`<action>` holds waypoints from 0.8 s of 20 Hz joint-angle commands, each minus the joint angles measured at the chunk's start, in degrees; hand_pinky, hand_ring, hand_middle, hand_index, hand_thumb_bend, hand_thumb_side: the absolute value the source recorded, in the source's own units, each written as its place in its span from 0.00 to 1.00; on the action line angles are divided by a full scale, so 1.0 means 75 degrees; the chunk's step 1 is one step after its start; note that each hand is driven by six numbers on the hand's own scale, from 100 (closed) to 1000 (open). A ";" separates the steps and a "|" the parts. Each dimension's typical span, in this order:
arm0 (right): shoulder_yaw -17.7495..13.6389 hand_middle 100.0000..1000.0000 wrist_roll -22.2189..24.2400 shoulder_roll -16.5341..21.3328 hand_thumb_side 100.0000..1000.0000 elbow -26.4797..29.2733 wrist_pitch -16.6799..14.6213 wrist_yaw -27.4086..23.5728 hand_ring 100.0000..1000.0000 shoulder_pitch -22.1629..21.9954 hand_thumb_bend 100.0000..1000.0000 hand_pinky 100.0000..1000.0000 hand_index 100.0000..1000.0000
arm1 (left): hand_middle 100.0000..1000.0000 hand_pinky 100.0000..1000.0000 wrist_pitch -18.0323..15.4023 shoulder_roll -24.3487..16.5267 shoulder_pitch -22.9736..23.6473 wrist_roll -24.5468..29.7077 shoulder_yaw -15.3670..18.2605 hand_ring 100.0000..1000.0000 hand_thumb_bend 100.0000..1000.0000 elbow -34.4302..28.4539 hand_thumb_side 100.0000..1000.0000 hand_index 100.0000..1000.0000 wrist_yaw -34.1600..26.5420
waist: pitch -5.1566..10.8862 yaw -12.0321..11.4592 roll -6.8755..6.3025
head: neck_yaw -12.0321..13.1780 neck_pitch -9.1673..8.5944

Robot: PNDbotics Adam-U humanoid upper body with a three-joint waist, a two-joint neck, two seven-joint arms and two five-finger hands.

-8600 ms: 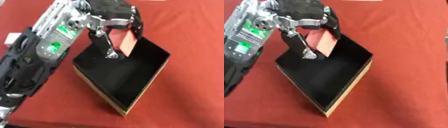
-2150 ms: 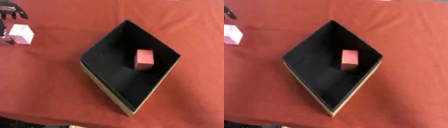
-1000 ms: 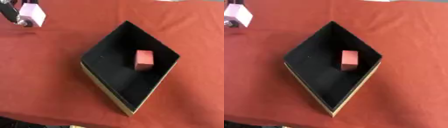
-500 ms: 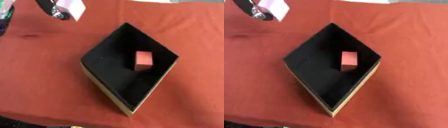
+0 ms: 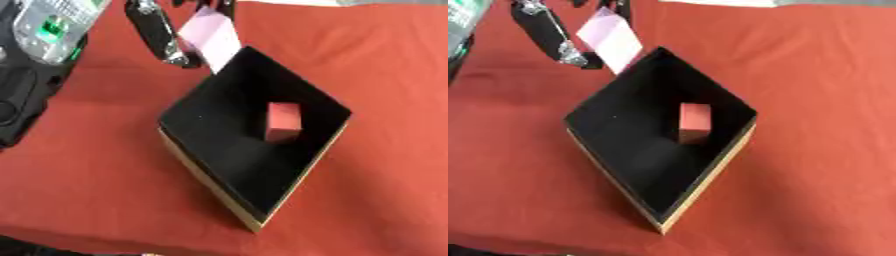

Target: Pick up objects on the table and place them in the box.

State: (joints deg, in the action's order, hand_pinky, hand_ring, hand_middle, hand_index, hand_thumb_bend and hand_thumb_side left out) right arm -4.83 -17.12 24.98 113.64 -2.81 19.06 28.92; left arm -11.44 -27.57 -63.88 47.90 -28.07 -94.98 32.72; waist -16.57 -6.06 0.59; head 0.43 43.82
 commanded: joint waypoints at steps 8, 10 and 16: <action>-0.0012 0.48 -0.0033 0.0051 0.63 0.0126 -0.0045 0.0037 0.60 0.0045 0.00 0.79 0.78 | 0.53 0.29 0.0227 0.0614 0.0215 0.0153 -0.0458 0.50 0.20 -0.0018 0.00 0.65 0.0281 | 0.0183 0.0065 -0.0058 | -0.0071 0.0039; -0.0011 0.48 -0.0034 0.0047 0.63 0.0126 -0.0047 0.0027 0.60 0.0046 0.00 0.79 0.77 | 0.54 0.30 0.0164 0.0747 0.0286 0.0166 -0.0524 0.50 0.22 0.0116 0.00 0.65 0.0502 | 0.0167 0.0077 -0.0058 | -0.0080 0.0039; -0.0024 0.48 -0.0047 0.0055 0.63 0.0126 -0.0041 0.0003 0.59 0.0037 0.00 0.79 0.78 | 0.55 0.33 -0.0152 0.0956 0.0546 0.0130 -0.0703 0.52 0.24 0.0688 0.00 0.67 0.1084 | 0.0123 0.0113 -0.0063 | -0.0086 0.0039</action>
State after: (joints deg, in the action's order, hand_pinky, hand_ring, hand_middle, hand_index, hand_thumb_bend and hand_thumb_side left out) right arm -4.58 -17.33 24.48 113.64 -3.02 19.03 28.70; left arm -11.99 -20.33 -59.02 49.01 -33.48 -90.10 40.01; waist -16.64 -5.29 0.11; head -0.12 43.82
